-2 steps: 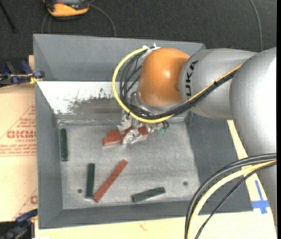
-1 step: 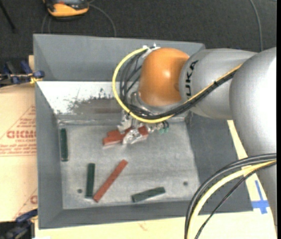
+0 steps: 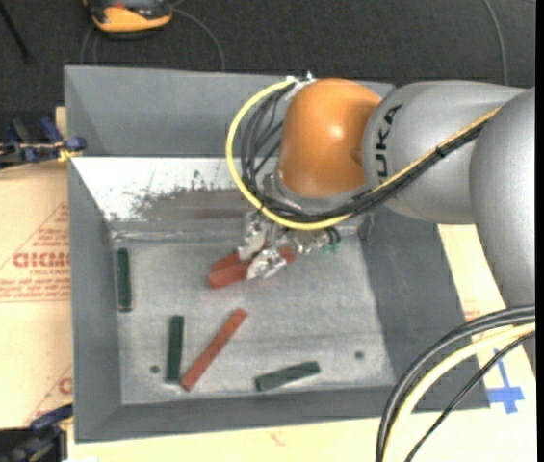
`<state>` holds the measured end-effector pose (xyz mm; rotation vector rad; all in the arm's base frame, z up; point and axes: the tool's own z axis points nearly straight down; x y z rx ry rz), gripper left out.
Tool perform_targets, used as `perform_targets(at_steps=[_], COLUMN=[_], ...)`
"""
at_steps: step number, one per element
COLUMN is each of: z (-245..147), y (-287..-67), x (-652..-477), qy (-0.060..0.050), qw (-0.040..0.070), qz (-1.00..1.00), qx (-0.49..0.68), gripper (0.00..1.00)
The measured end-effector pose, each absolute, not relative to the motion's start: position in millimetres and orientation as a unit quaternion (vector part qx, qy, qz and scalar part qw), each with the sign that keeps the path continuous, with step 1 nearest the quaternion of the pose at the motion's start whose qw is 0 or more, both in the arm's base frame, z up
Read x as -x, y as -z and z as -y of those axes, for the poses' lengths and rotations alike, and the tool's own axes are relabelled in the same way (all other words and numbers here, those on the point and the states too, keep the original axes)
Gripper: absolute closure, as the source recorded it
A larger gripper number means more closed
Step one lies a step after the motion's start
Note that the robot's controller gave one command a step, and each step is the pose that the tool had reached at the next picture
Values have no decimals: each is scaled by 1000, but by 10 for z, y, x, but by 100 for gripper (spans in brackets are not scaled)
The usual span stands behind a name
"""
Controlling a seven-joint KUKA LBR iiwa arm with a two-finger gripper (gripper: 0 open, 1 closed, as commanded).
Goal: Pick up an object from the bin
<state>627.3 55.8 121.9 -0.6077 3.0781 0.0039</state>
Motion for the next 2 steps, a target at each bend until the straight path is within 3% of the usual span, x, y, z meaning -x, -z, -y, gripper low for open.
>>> perform_targets(at_steps=[1,2], z=[-564,-564], y=[-1816,-2624], x=[-6368,-6395], qy=[-1,0], qw=[1,2], qz=[-985,-982], qx=[173,191], gripper=[100,100])
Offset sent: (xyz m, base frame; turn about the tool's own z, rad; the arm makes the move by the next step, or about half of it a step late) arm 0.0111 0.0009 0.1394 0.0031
